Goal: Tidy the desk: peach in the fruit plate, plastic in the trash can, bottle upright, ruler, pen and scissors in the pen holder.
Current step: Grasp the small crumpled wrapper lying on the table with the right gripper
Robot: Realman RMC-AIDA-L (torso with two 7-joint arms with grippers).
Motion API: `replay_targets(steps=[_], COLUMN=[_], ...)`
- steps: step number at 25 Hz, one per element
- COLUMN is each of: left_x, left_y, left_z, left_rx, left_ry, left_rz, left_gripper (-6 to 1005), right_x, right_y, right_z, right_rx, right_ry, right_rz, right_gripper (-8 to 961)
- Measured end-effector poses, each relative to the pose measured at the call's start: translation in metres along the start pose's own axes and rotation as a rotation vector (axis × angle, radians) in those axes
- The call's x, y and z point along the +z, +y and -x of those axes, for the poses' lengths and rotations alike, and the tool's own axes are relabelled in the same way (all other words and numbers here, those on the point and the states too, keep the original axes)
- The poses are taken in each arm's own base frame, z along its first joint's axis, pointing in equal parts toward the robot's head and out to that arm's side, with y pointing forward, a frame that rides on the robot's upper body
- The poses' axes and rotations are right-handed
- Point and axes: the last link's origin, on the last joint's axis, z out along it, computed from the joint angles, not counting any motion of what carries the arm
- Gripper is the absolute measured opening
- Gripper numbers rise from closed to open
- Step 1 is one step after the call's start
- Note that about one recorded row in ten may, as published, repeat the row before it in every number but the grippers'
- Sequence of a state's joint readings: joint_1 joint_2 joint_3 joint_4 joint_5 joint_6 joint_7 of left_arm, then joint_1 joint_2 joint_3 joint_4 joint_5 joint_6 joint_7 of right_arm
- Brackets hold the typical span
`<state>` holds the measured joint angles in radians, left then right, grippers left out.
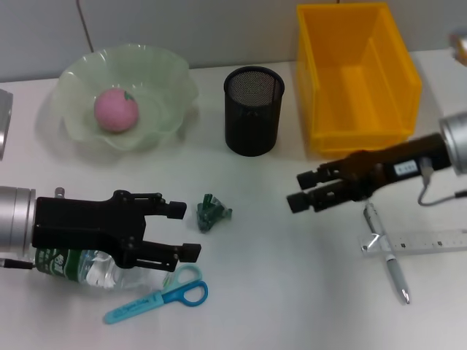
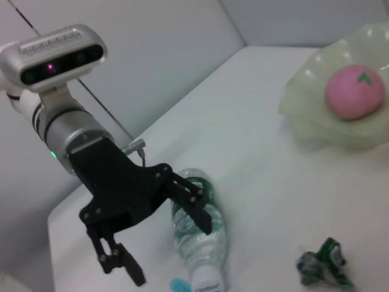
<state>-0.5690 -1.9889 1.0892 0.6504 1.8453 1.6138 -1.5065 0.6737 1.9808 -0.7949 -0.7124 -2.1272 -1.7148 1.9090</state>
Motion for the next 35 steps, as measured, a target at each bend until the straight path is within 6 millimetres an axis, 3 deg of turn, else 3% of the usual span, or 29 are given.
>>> replay_targets(steps=[3,8,14,20,28,35], left_x=[0.000,-0.003,-0.010,-0.014,-0.014,-0.014], left_y=[0.000,0.000,-0.001,-0.002,-0.003,-0.003], left_z=[0.002,0.005,0.008,0.011,0.009,0.009], left_rx=[-0.003,-0.003,-0.005,-0.010,-0.005,-0.005], left_ry=[-0.003,-0.005,-0.011,-0.024,-0.032,-0.032], left_rz=[-0.001,-0.012,-0.028,-0.042,-0.039,-0.035], left_gripper=[845,845,845,845,845,845], right_x=[0.011,0.024,0.036,0.057,0.091,0.106], right_y=[0.009,0.017,0.018,0.016,0.013,0.007], right_z=[0.030,0.059,0.078,0.087,0.082,0.077], right_rx=[-0.008,-0.023,-0.061,-0.139,-0.236,-0.264], right_ry=[0.106,0.217,0.295,0.355,0.375,0.363], right_rz=[-0.009,-0.046,-0.105,-0.177,-0.216,-0.231], right_gripper=[817,817,817,817,816,816])
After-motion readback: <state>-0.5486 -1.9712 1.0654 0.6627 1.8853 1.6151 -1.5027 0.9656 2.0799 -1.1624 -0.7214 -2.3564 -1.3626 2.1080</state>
